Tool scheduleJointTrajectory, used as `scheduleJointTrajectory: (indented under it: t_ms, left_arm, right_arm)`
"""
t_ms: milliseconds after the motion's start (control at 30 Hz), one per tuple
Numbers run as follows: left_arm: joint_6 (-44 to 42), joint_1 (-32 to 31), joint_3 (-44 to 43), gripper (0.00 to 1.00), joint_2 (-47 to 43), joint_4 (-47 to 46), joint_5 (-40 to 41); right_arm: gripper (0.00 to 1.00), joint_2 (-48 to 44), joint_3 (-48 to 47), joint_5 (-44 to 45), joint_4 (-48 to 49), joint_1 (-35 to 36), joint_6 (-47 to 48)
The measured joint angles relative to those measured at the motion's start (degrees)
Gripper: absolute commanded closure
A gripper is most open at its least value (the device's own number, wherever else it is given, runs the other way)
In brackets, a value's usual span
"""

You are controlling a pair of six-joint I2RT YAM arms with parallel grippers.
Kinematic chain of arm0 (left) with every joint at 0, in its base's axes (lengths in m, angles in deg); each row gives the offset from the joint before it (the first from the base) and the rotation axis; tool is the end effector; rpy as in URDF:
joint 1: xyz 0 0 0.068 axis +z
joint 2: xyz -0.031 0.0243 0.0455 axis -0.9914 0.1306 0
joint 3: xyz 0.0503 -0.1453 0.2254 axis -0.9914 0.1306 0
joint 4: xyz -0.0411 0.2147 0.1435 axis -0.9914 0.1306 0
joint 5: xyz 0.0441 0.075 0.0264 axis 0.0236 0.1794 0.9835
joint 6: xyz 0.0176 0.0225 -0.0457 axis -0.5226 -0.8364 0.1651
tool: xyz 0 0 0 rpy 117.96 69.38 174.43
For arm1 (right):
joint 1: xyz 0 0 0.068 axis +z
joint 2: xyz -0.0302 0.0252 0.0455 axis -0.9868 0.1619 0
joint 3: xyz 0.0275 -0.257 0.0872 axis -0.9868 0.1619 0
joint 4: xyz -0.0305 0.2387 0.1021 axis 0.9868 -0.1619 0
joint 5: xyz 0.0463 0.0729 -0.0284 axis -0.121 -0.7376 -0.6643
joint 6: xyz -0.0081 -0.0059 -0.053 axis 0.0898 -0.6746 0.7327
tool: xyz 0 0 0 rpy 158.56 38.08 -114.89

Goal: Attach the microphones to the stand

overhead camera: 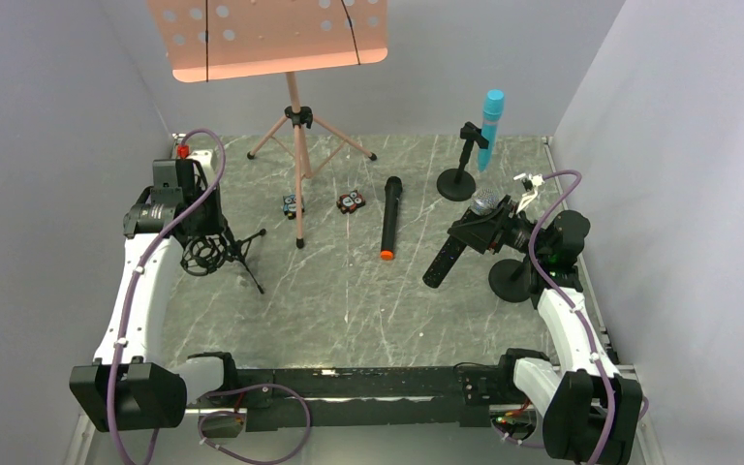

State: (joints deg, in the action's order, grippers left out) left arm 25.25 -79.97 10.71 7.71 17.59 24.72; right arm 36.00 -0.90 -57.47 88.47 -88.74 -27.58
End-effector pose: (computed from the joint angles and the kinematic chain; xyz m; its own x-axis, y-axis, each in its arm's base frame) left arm 0.2315 0.0105 0.3465 -0.7209 -0.0766 -0.6888 -0.0835 0.9962 -0.0234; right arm 0.2062 0.0043 0.2890 -0.4933 0.3038 -0.8151 -0.7214 0.3806 0.5785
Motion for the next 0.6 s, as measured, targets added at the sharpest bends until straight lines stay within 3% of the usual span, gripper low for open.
scheduleJointTrajectory:
  t_ms: [400,600]
  left_arm:
    - [0.0,-0.1,-0.2,0.57,0.1,0.3,-0.3]
    - [0.0,-0.2,-0.6,0.67,0.3,0.8,-0.5]
  right_arm:
    - [0.93,0.0,-0.1,0.0,0.0,0.0,0.0]
    - [0.93,0.0,-0.2,0.0,0.0,0.0,0.0]
